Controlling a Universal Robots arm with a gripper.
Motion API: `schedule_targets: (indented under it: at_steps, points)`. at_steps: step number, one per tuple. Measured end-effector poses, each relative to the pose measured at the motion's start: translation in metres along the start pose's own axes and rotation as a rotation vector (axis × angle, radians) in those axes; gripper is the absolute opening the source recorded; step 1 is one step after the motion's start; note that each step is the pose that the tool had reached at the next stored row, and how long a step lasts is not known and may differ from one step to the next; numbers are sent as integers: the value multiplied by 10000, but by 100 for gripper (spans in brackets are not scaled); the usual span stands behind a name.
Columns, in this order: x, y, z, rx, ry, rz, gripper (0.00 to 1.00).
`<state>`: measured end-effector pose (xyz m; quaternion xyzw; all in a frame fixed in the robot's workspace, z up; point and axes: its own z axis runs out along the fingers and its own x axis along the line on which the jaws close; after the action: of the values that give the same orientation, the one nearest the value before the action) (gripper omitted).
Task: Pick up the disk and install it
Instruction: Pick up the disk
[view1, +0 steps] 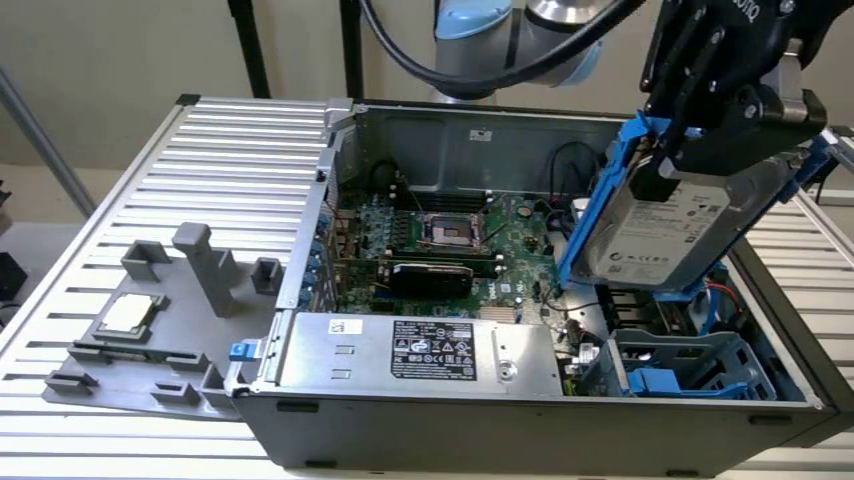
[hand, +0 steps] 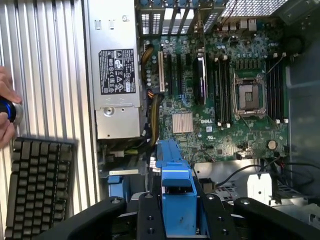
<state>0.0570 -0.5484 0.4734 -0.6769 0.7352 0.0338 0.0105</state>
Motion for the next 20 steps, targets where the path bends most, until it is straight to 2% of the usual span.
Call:
schedule_targets:
  at_steps: [9, 20]
  points:
    - [266, -271, -14, -22, 2, 0, 33]
    - [357, -590, -2, -57, 9, -98, 33]
